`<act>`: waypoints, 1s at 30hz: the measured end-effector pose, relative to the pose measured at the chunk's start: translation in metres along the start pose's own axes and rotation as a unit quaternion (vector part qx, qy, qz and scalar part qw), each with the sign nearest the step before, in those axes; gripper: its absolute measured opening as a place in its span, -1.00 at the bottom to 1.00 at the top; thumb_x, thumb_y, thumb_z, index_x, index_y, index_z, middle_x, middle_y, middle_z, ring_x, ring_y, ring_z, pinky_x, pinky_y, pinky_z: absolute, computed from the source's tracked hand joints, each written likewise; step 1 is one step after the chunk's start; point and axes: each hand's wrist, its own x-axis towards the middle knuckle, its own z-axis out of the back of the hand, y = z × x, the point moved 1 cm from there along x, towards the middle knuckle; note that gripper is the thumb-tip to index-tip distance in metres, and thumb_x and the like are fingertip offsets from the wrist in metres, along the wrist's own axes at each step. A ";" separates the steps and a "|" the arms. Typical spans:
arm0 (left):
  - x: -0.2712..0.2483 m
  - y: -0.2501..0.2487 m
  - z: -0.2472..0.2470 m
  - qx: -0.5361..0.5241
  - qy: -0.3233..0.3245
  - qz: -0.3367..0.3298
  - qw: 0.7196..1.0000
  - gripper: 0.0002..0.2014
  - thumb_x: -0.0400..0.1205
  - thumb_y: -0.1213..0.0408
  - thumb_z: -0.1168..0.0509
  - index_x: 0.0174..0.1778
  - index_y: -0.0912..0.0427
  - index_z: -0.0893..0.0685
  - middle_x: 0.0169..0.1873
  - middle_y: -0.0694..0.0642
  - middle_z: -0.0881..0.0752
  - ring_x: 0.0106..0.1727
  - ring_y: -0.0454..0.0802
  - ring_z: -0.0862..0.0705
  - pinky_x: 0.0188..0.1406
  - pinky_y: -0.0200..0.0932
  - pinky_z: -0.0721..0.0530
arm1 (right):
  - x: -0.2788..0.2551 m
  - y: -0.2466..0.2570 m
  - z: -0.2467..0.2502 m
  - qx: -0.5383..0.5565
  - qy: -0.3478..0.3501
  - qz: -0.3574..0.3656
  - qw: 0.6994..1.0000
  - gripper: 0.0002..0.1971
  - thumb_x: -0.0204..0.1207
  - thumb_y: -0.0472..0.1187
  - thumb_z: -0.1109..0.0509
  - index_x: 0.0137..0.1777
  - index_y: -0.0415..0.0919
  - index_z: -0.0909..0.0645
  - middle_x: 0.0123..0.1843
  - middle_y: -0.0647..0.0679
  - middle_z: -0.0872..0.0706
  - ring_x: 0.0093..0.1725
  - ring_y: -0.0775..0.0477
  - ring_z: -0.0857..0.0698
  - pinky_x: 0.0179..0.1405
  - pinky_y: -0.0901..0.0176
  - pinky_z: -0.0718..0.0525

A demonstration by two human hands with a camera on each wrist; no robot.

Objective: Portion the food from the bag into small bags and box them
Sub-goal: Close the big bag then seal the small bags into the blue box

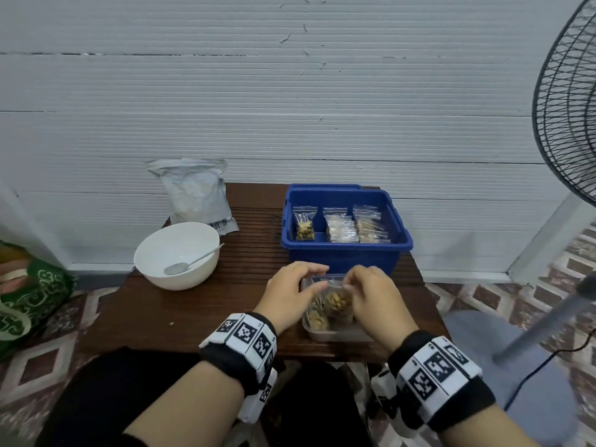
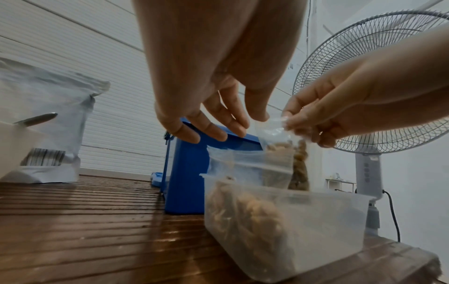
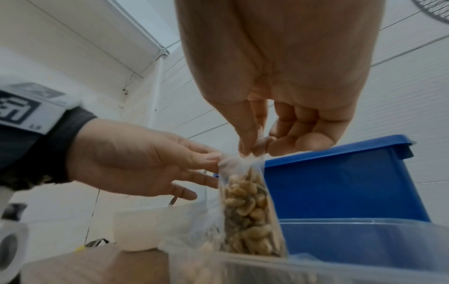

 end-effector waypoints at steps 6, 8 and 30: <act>0.004 -0.008 -0.005 -0.024 -0.037 0.001 0.999 -0.83 0.61 0.23 -0.38 -0.24 -0.14 -0.64 -0.20 -0.17 -0.71 -0.09 -0.35 -0.62 0.00 -0.35 -0.54 | 0.004 -0.008 0.001 0.088 -0.051 0.007 0.995 -0.75 0.54 -0.31 -0.37 -0.15 0.12 -0.52 -0.14 0.10 -0.59 -0.11 0.22 -0.53 -0.09 0.31 -0.44; 0.005 -0.007 -0.005 -0.019 -0.047 0.006 0.999 -0.84 0.62 0.22 -0.37 -0.25 -0.13 -0.65 -0.21 -0.20 -0.71 -0.09 -0.36 -0.62 0.03 -0.31 -0.54 | 0.003 -0.009 0.002 0.120 -0.069 0.005 0.990 -0.71 0.50 -0.38 -0.40 -0.09 0.11 -0.54 -0.15 0.11 -0.63 -0.11 0.23 -0.58 -0.08 0.39 -0.48; 0.004 -0.015 -0.014 -0.030 -0.026 -0.006 0.999 -0.88 0.55 0.09 -0.44 -0.27 -0.24 -0.67 -0.17 -0.25 -0.74 0.03 -0.31 -0.64 0.34 0.14 -0.50 | -0.005 -0.018 0.003 0.271 -0.109 -0.006 0.956 -0.68 0.41 -0.47 -0.48 -0.10 -0.03 -0.51 -0.29 0.02 -0.66 -0.28 0.17 -0.62 -0.18 0.43 -0.57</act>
